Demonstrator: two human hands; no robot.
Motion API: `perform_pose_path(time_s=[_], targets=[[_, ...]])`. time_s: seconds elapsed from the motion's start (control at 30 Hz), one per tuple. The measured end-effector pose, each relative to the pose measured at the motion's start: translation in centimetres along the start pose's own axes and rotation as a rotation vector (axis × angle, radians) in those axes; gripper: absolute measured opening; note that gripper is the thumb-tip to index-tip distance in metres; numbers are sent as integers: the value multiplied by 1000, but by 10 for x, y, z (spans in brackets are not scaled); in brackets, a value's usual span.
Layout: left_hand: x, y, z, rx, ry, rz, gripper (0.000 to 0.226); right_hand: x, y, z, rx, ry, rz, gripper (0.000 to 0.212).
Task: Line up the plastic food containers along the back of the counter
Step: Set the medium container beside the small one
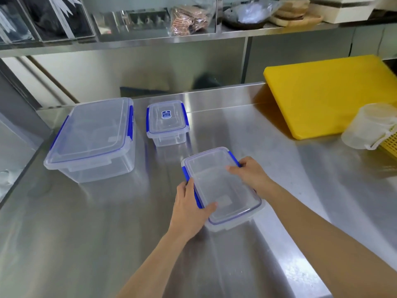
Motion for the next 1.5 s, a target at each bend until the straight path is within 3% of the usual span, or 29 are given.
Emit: perform_pose_path(time_s=[0.1, 0.2, 0.33, 0.43, 0.53, 0.73, 0.97, 1.03, 1.17, 1.33, 1.5], targets=[[-23, 7, 12, 14, 69, 194, 136, -18, -22, -6, -24, -24, 484, 62], [-30, 15, 17, 23, 182, 315, 149, -16, -32, -24, -104, -4, 648, 93], [-25, 35, 9, -17, 253, 301, 145, -9, -10, -28, -46, -67, 532, 119], [-18, 48, -4, -64, 248, 228, 134, 0, 4, -10, 51, -77, 418, 88], [-9, 62, -18, -113, 296, 132, 109, 14, 20, 1, 93, -49, 260, 60], [-1, 96, -42, -203, 590, -62, 60, 30, 62, -1, -19, -41, 81, 63], [-2, 153, -50, -136, 837, -46, 76, 40, 122, 20, -82, -99, 46, 76], [-1, 173, -52, -127, 847, -51, 74, 43, 140, 27, -92, -108, 30, 77], [2, 208, -54, -144, 860, -38, 46, 47, 171, 42, -77, -148, 17, 74], [12, 233, -62, -130, 791, -137, 56, 49, 201, 52, -66, -163, 16, 65], [9, 257, -56, -86, 769, -77, 60, 49, 222, 56, -45, -202, -9, 66]])
Point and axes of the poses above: each hand's wrist, its own y-axis towards the middle knuckle, its own x-axis out of the back of the hand, z = x × y, the point moved 10 cm from there along y, towards the middle knuckle, and after that the axes turned 5 degrees about z, right-handed, at the moved point
